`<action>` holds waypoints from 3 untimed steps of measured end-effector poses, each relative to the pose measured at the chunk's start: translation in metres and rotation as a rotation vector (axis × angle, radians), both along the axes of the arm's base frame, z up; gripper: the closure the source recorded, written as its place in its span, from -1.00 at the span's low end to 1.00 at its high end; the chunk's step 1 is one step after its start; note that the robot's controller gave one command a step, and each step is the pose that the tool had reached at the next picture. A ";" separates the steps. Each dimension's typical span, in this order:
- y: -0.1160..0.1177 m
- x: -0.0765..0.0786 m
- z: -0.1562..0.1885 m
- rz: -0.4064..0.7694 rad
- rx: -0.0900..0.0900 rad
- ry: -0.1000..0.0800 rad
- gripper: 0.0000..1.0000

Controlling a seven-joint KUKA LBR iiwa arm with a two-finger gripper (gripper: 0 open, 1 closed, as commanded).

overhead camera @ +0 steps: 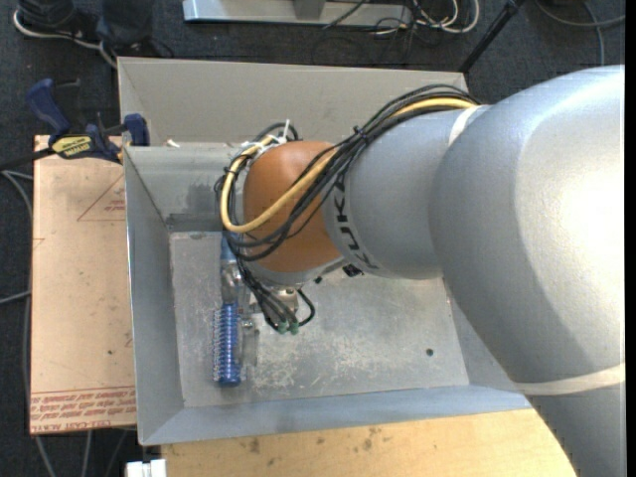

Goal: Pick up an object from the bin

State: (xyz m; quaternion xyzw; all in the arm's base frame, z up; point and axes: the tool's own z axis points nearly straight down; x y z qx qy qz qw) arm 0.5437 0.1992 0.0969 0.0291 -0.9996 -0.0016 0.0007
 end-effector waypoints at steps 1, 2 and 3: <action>-0.002 -0.052 -0.020 0.207 0.003 -0.037 -1.00; 0.045 -0.045 -0.026 0.412 0.001 -0.011 -1.00; 0.044 -0.047 -0.027 0.411 -0.001 -0.004 1.00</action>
Offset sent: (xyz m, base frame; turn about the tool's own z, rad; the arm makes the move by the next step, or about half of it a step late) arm -0.0627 -0.0015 -0.0269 -0.2148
